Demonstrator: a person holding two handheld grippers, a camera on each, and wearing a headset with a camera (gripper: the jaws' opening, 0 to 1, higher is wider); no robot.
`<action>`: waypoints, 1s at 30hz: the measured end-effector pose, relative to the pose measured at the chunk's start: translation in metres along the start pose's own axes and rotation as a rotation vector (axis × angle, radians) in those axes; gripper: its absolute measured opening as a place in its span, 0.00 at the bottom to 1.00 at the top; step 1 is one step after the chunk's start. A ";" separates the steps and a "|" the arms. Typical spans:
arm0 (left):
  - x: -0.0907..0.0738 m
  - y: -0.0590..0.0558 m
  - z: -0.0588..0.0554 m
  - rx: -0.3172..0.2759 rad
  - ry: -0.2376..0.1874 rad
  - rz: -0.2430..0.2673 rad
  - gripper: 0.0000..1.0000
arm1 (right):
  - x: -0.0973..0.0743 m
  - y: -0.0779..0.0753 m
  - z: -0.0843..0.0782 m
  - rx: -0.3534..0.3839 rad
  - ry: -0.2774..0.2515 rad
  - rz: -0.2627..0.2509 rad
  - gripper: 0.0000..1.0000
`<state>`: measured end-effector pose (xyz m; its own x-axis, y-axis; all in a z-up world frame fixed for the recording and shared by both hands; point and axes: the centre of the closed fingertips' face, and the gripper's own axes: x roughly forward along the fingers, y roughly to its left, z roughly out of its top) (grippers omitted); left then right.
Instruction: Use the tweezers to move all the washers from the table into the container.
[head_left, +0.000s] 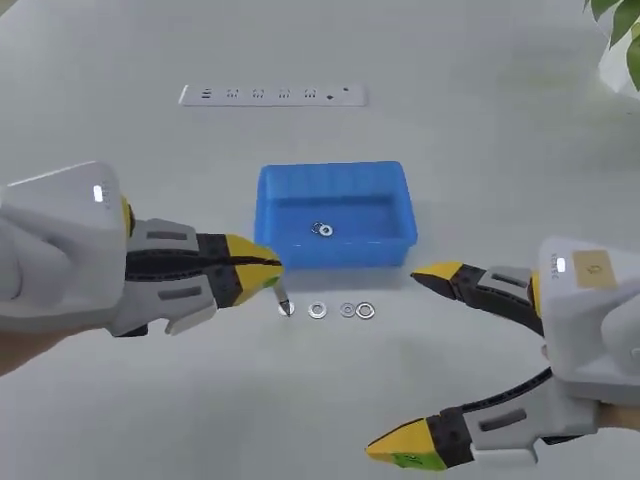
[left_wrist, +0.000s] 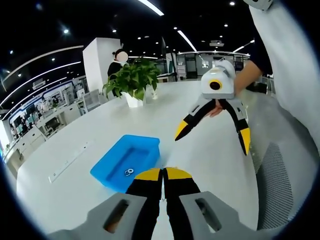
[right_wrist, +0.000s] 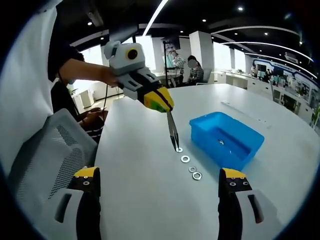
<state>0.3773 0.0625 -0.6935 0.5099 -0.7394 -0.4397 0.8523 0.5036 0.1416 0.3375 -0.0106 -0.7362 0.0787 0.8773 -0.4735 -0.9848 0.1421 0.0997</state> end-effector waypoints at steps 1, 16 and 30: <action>0.000 0.000 0.000 -0.001 0.001 0.001 0.05 | 0.000 0.000 -0.001 -0.001 0.002 -0.001 0.98; 0.001 0.002 -0.002 0.035 0.021 -0.011 0.05 | 0.007 0.007 0.002 0.013 0.001 0.036 0.96; 0.002 0.004 -0.002 0.036 0.014 0.001 0.05 | 0.009 0.007 0.003 0.016 0.003 0.041 0.95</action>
<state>0.3811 0.0644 -0.6958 0.5093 -0.7322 -0.4522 0.8554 0.4880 0.1734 0.3319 -0.0008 -0.7368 0.0378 0.8811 -0.4714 -0.9847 0.1133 0.1328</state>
